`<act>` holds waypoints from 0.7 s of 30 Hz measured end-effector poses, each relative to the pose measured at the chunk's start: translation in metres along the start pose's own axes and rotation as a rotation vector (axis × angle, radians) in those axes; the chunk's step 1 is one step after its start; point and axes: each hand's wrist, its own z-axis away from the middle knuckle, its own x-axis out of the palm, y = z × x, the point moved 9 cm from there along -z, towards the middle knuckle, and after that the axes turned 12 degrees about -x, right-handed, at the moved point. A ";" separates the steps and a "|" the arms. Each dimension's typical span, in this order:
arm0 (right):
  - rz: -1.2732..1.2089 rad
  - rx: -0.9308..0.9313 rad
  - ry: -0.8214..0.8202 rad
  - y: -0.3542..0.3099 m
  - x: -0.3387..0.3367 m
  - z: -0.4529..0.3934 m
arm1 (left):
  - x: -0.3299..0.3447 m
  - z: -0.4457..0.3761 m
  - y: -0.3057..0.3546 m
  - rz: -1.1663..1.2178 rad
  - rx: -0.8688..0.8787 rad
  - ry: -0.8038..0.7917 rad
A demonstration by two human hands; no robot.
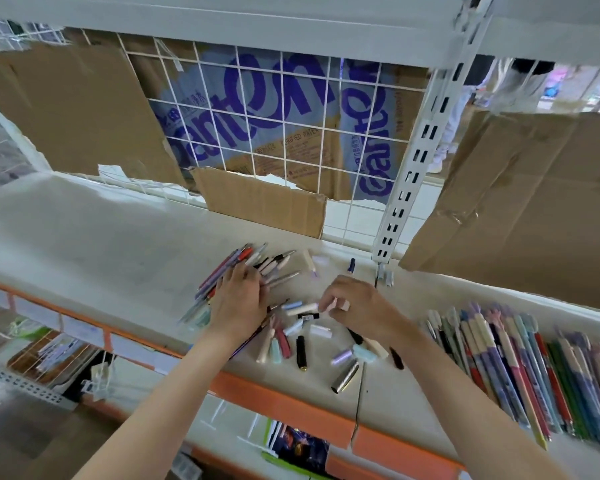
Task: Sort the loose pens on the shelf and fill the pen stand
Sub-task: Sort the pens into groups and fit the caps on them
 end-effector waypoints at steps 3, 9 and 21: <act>0.010 -0.057 -0.368 -0.015 0.022 0.033 | -0.008 0.012 0.000 0.285 -0.040 -0.072; 0.163 -0.126 -0.339 -0.017 0.040 0.050 | 0.008 0.039 0.008 0.760 -0.171 -0.329; -0.735 0.180 0.456 0.006 -0.028 0.062 | 0.006 0.065 0.005 0.841 -0.092 -0.356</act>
